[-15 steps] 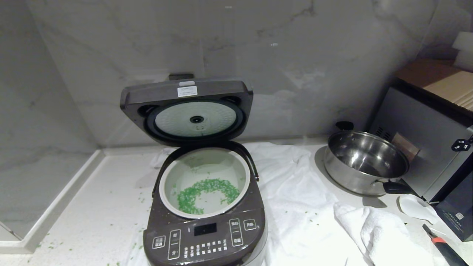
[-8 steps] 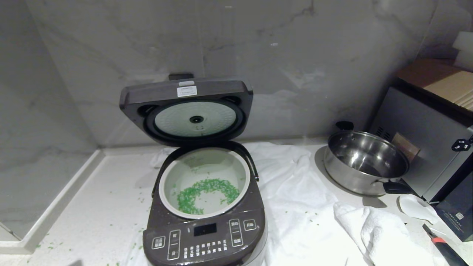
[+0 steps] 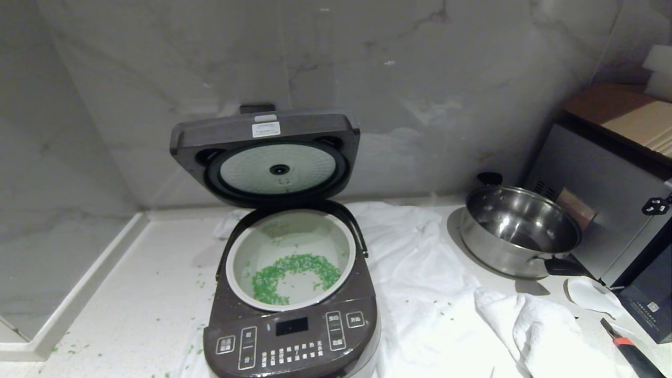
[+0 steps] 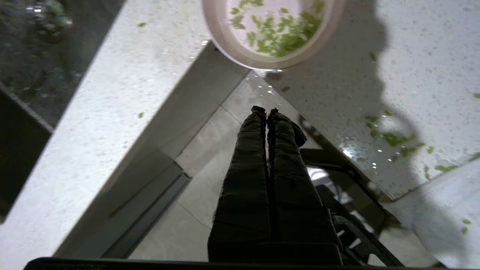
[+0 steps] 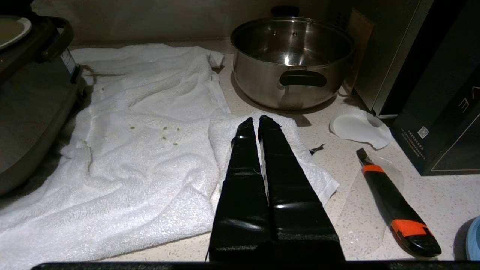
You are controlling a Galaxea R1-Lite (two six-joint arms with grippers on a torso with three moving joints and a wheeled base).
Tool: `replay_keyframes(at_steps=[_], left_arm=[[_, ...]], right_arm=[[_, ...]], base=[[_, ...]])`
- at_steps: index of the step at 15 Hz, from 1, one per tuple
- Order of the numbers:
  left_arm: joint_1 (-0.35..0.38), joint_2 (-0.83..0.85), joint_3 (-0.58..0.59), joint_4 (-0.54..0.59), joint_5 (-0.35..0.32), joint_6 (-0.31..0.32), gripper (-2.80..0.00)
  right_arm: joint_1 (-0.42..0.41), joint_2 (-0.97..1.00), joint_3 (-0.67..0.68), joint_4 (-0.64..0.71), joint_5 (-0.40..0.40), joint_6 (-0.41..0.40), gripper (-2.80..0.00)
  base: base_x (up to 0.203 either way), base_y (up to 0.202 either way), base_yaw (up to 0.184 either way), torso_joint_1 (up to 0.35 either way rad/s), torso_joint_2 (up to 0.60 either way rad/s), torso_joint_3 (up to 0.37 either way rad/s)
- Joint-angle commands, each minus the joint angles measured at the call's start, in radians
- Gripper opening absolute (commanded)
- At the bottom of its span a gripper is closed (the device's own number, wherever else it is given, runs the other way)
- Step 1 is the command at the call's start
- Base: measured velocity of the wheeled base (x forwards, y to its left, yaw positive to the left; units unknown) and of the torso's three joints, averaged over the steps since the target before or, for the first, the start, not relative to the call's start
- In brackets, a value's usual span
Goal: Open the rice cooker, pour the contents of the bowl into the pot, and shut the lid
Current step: Pick up the bowl on the table
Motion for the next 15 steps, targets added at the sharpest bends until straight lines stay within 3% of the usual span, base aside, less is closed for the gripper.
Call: replay_keyframes(at_steps=[1,5,9,10,15], left_arm=[[0.007,0.048,0.008,0.003,-0.059,-0.001,-2.8],[0.036,0.171,-0.02,-0.026,-0.071,-0.009,-2.8],[0.068,0.319,-0.034,-0.165,-0.061,-0.012,-2.8],[0.089,0.358,-0.048,-0.194,-0.062,-0.012,0.0],[0.17,0.501,-0.126,-0.229,-0.066,-0.022,0.0]], right_arm=[[0.0,0.0,0.0,-0.001,0.0,0.0,-2.8],[0.0,0.0,0.001,-0.001,0.0,0.0,-2.8],[0.0,0.0,0.002,-0.001,0.0,0.0,-2.8],[0.0,0.0,0.0,-0.001,0.0,0.0,-2.8],[0.0,0.0,0.001,-0.001,0.0,0.0,-2.8]], base=[[0.0,0.0,0.0,0.0,0.0,0.0],[0.0,0.0,0.0,0.0,0.0,0.0],[0.0,0.0,0.0,0.0,0.0,0.0],[0.0,0.0,0.0,0.0,0.0,0.0],[0.0,0.0,0.0,0.0,0.0,0.0]])
